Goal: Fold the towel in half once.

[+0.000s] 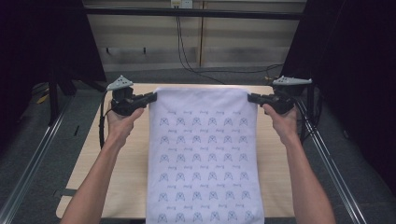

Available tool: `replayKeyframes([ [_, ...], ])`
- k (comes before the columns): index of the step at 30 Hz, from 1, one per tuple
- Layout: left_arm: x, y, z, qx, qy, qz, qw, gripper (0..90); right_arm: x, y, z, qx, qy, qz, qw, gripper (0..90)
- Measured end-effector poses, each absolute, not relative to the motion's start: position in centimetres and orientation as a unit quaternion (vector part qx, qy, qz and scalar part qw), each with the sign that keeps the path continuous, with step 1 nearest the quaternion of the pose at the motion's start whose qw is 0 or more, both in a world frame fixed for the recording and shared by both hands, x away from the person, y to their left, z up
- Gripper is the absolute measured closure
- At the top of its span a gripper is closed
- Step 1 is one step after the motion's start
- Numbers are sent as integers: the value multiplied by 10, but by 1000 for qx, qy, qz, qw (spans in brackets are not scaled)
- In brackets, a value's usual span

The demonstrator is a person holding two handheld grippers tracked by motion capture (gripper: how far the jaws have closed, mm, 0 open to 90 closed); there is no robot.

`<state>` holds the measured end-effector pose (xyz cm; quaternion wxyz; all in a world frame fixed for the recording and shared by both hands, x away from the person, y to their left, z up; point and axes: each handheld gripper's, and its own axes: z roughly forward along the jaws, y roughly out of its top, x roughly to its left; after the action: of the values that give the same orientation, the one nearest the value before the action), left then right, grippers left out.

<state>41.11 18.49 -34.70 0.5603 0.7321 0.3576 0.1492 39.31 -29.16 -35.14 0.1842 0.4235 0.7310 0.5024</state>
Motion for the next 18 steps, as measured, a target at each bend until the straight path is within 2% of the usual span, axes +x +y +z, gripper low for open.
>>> replayKeyframes([
  [2,397,182,-343,739,334,141,568,870,389,-296,-339,418,717,529,180,856],
  [4,381,182,-346,747,316,136,569,870,375,-301,-333,396,715,558,148,855],
  [5,374,182,-349,749,310,133,571,870,366,-301,-334,389,722,553,149,856],
  [8,344,191,-362,760,303,119,563,869,323,-301,-349,370,752,527,139,856],
  [9,335,194,-366,764,304,110,559,869,323,-301,-349,370,752,527,139,856],
  [10,326,197,-370,768,299,114,554,869,299,-302,-359,361,759,526,126,857],
  [11,317,199,-374,772,297,106,552,869,299,-302,-359,361,759,526,126,857],
  [14,288,203,-390,776,289,94,553,869,264,-303,-373,349,765,531,108,857],
  [15,270,201,-404,795,272,84,535,869,242,-299,-384,336,775,525,99,857],
  [17,262,200,-414,804,276,75,521,869,232,-295,-391,334,783,517,96,857],
  [18,255,200,-425,811,279,55,511,869,215,-288,-407,336,798,493,79,857],
])
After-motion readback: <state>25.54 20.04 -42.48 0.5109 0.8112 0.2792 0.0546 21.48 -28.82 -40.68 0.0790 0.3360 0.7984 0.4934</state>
